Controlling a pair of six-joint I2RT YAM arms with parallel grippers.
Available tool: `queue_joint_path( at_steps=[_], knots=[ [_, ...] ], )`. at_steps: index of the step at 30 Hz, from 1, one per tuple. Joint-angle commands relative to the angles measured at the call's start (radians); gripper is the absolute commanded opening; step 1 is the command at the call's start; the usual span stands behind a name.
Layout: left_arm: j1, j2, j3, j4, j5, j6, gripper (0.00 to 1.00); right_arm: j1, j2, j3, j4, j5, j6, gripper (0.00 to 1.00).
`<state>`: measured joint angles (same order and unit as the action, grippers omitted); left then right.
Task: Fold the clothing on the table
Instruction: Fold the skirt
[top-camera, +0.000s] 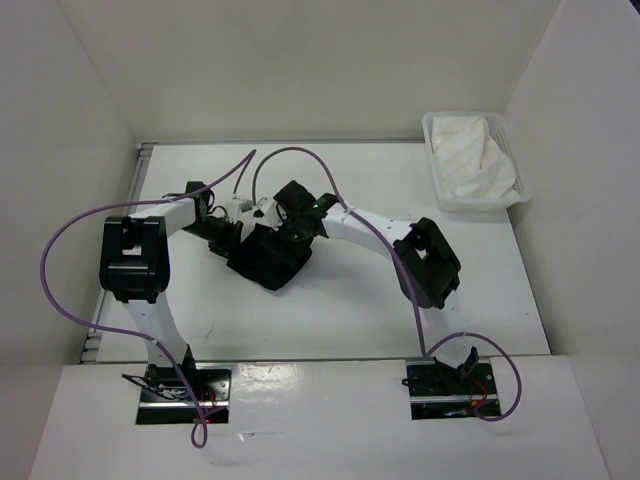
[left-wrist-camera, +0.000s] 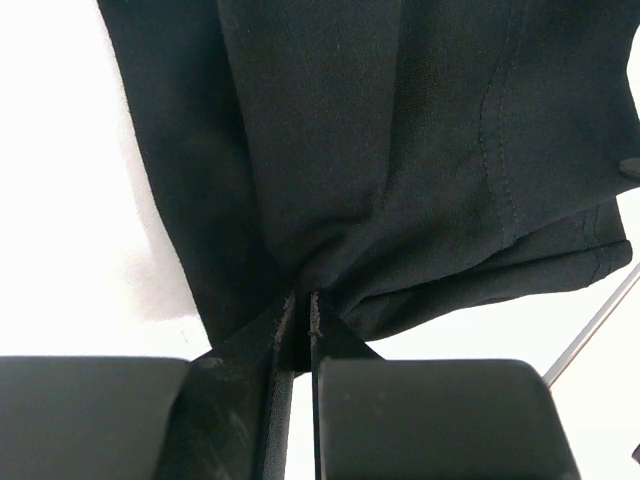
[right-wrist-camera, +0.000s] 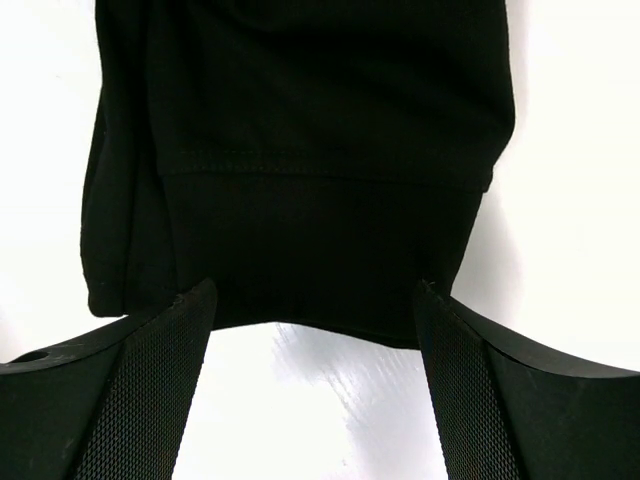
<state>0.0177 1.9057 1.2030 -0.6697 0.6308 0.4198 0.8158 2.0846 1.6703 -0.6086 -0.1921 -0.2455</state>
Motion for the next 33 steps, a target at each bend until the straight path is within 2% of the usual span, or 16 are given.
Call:
queue_joint_path(
  at_steps=[1, 18, 20, 21, 24, 25, 29, 30, 33],
  knots=[
    [0.007, -0.007, -0.003, -0.004, 0.044, 0.031, 0.12, 0.014, 0.006, 0.069, 0.026, -0.003, 0.026, 0.84],
    [0.007, -0.016, 0.017, -0.004, 0.053, 0.013, 0.12, 0.068, 0.12, -0.021, 0.099, -0.013, 0.045, 0.84],
    [0.007, -0.016, 0.027, -0.004, 0.053, 0.004, 0.23, 0.068, 0.12, -0.03, 0.099, 0.0, 0.045, 0.84],
    [0.016, -0.025, 0.027, -0.004, 0.053, -0.006, 0.38, 0.068, 0.12, -0.043, 0.108, 0.0, 0.045, 0.84],
    [0.03, -0.037, 0.061, -0.004, 0.044, -0.018, 0.57, 0.068, 0.111, -0.064, 0.109, 0.01, 0.035, 0.84],
    [0.045, -0.046, 0.07, 0.005, 0.032, -0.054, 0.69, 0.068, 0.101, -0.064, 0.109, 0.01, 0.035, 0.84],
    [0.074, -0.066, 0.092, 0.062, 0.023, -0.146, 0.87, 0.068, 0.092, -0.073, 0.109, 0.01, 0.035, 0.84],
    [0.074, -0.076, 0.102, 0.071, 0.038, -0.157, 0.94, 0.068, 0.092, -0.073, 0.109, 0.01, 0.026, 0.84],
    [0.074, -0.06, 0.13, 0.071, 0.088, -0.171, 0.98, 0.068, 0.083, -0.073, 0.099, 0.01, 0.026, 0.84]
  ],
)
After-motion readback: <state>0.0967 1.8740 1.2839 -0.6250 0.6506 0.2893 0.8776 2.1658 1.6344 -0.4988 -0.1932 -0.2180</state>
